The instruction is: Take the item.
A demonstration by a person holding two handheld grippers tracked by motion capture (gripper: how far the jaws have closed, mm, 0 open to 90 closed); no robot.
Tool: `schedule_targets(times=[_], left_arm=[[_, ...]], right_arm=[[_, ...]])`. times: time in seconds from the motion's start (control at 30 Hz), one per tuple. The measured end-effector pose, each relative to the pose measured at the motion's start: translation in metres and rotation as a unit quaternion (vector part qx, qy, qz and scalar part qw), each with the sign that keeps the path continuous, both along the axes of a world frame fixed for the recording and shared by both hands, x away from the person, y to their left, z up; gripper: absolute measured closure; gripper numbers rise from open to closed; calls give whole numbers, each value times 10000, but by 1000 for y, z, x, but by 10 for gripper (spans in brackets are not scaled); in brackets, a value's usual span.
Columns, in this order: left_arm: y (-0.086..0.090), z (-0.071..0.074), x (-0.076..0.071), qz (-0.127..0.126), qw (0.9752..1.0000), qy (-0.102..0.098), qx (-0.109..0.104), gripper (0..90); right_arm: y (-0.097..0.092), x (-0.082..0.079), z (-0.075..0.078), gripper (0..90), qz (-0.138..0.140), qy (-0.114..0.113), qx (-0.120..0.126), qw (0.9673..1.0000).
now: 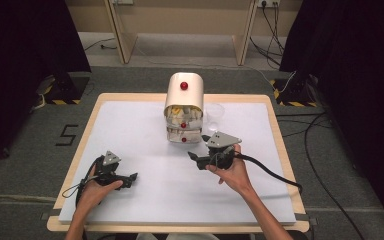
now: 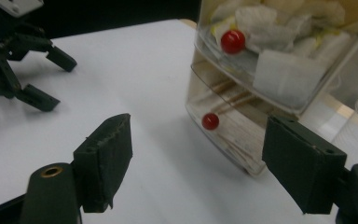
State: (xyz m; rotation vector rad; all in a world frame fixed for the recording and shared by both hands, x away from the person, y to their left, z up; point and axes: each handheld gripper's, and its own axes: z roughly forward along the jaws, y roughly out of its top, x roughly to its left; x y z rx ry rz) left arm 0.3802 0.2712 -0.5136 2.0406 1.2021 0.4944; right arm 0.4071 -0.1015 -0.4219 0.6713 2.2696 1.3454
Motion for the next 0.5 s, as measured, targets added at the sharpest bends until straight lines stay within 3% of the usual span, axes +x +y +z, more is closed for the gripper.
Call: schedule_targets(times=[0.27,0.37,0.5], left_arm=[[0,0,0,-4,10000,1,7,3],[0,0,0,-3,10000,0,5,3],[0,0,0,-4,10000,1,7,3]], right_arm=[[13,9,11,256,-3,-182,-76,9998],[17,14,19,267,37,-185,42,9998],[20,17,25,276,25,-276,20,9996]])
